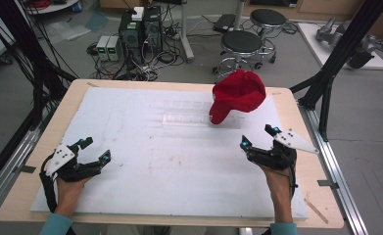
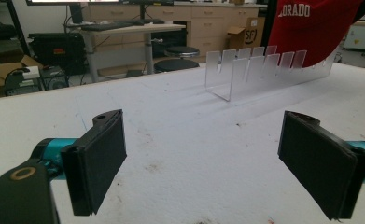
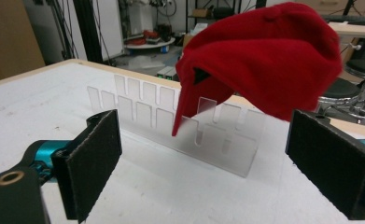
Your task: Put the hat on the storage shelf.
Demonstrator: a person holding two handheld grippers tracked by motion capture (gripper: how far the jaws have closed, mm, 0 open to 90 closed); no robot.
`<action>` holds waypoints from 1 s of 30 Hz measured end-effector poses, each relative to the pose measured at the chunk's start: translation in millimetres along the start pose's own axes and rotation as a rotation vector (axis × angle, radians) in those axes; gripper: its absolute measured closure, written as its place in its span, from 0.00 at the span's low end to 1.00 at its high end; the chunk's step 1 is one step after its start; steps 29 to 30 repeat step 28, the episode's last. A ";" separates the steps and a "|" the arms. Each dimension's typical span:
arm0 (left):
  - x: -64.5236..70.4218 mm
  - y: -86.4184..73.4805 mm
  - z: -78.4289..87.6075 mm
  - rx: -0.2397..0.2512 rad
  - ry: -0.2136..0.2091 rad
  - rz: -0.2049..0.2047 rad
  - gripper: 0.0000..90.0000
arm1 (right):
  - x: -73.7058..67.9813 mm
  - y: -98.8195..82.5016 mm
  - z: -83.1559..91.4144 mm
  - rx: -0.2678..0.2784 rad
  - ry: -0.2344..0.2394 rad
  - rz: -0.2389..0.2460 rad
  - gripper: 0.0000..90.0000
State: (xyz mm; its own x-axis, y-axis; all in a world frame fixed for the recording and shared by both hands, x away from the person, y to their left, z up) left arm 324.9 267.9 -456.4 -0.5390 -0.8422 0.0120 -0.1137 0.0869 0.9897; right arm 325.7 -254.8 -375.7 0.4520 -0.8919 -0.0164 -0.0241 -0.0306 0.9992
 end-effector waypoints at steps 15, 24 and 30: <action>-1.0 1.8 5.5 0.057 0.024 0.001 0.17 | 6.8 -59.6 38.9 0.119 -0.044 0.013 0.11; -0.5 1.7 5.2 0.056 0.025 -0.004 0.17 | 9.7 -78.3 43.3 0.136 -0.071 0.021 0.11; 0.0 1.7 5.2 0.056 0.023 -0.010 0.17 | 10.8 -79.0 43.3 0.135 -0.074 0.008 0.11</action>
Point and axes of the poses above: each handheld gripper's, and its own axes: z roughly backward along the jaws, y roughly out of its top, x roughly to its right, the point moved 5 cm from there along -z, roughly forward along the jaws, and after that the axes turned 14 degrees about x, right-handed, at the moved point
